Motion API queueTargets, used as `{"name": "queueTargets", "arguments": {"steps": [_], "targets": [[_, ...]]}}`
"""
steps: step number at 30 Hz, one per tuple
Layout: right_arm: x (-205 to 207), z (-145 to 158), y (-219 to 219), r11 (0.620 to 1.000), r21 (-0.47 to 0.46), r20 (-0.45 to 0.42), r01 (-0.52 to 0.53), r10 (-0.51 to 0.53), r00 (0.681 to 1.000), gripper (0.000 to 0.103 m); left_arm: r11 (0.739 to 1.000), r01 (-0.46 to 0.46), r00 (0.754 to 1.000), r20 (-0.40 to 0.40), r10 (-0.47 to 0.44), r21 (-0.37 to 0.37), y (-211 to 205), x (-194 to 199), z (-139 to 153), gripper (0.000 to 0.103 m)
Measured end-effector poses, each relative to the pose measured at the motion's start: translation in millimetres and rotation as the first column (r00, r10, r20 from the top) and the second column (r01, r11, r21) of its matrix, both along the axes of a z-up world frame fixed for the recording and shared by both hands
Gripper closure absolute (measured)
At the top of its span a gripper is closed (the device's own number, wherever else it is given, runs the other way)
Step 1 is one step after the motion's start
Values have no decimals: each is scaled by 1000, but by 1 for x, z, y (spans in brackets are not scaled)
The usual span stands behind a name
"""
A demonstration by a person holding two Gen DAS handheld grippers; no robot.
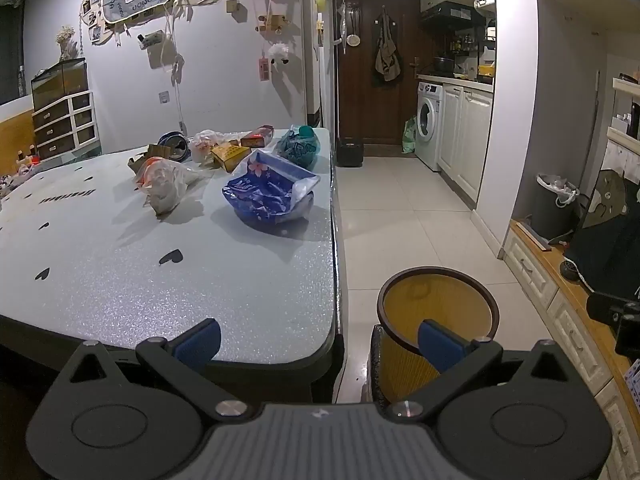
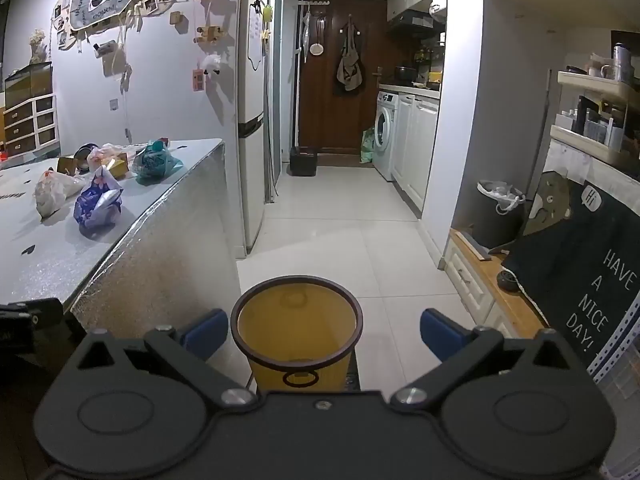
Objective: Collect trash
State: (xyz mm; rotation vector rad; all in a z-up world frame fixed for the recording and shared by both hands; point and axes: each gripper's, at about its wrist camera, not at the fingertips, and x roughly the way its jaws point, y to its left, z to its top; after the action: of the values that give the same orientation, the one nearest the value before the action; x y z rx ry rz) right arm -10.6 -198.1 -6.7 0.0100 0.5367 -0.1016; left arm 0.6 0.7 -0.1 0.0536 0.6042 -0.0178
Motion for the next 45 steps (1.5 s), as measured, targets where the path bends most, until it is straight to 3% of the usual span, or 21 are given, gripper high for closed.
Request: {"name": "queueTargets", "arguments": {"steps": [45], "targets": [[3,-2,-3,1000,-6,0,3,-3,1000,0,1000,-1,1000,2,1,-1,0,-1,0,0]]}}
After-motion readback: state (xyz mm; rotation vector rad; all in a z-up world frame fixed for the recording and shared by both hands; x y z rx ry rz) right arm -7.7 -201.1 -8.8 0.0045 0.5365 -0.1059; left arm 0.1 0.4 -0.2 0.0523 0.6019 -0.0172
